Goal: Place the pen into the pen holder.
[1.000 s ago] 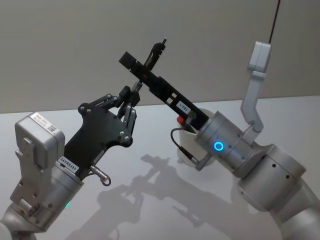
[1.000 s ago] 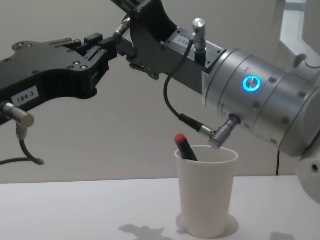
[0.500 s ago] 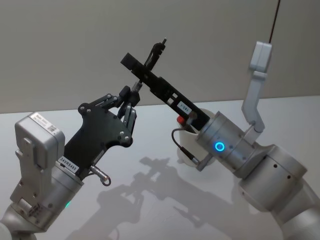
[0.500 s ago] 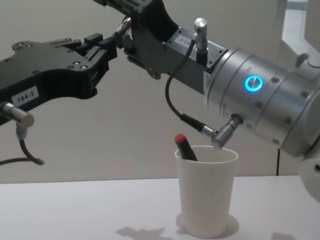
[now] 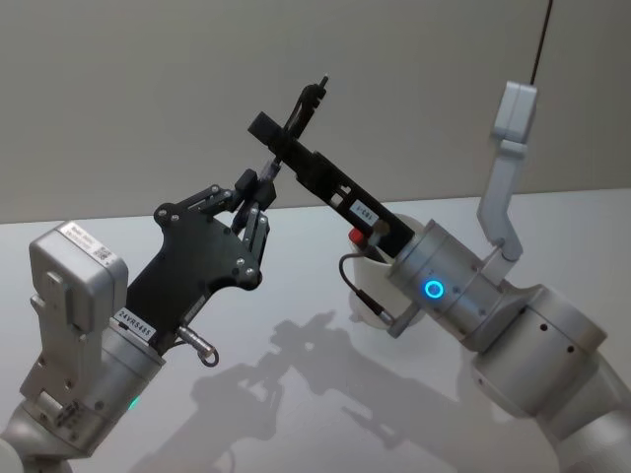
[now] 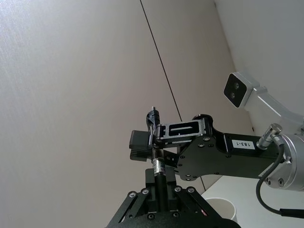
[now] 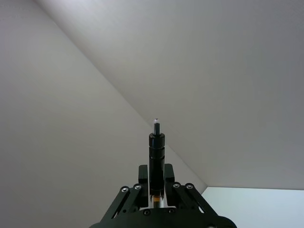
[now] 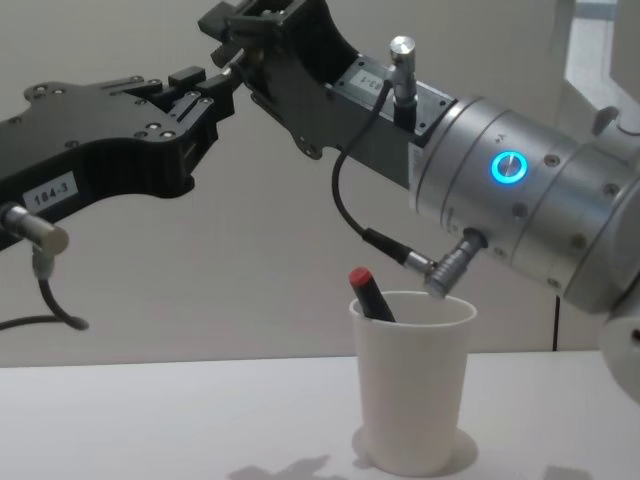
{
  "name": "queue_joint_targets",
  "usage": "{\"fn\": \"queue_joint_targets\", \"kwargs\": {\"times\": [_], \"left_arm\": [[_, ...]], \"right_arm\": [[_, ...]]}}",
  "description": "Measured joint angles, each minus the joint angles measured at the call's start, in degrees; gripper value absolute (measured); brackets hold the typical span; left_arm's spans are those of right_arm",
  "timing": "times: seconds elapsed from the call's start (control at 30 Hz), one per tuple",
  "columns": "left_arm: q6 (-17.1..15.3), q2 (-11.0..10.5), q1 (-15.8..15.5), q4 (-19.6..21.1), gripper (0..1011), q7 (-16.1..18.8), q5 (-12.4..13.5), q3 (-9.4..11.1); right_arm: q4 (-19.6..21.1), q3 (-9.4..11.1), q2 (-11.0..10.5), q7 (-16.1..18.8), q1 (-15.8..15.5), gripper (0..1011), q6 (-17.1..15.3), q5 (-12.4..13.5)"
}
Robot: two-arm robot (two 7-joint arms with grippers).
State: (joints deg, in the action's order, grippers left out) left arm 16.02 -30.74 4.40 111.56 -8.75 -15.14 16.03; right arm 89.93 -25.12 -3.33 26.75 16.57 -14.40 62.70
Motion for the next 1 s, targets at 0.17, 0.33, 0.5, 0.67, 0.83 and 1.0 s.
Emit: {"fn": "queue_joint_targets", "kwargs": {"times": [0.17, 0.33, 0.5, 0.67, 0.83, 1.0], "left_arm": [[0.0, 0.0, 0.0, 0.0, 120, 0.0, 0.01, 0.0], [-0.01, 0.0, 0.0, 0.0, 121, 0.0, 0.01, 0.0], [0.0, 0.0, 0.0, 0.0, 121, 0.0, 0.02, 0.0], [0.0, 0.0, 0.0, 0.0, 121, 0.0, 0.02, 0.0], [0.0, 0.0, 0.0, 0.0, 121, 0.0, 0.02, 0.0], [0.0, 0.0, 0.0, 0.0, 121, 0.0, 0.01, 0.0]], "right_arm": [[0.04, -0.01, -0.03, 0.01, 0.0, 131, 0.0, 0.0], [0.04, 0.0, -0.05, 0.01, 0.0, 131, 0.0, 0.0], [0.04, 0.0, -0.05, 0.01, 0.0, 130, -0.01, 0.0], [0.04, 0.0, -0.06, 0.0, 0.0, 130, -0.01, 0.0], [0.04, 0.0, -0.06, 0.0, 0.0, 131, -0.01, 0.0], [0.04, 0.0, -0.06, 0.0, 0.0, 130, -0.01, 0.0]]}}
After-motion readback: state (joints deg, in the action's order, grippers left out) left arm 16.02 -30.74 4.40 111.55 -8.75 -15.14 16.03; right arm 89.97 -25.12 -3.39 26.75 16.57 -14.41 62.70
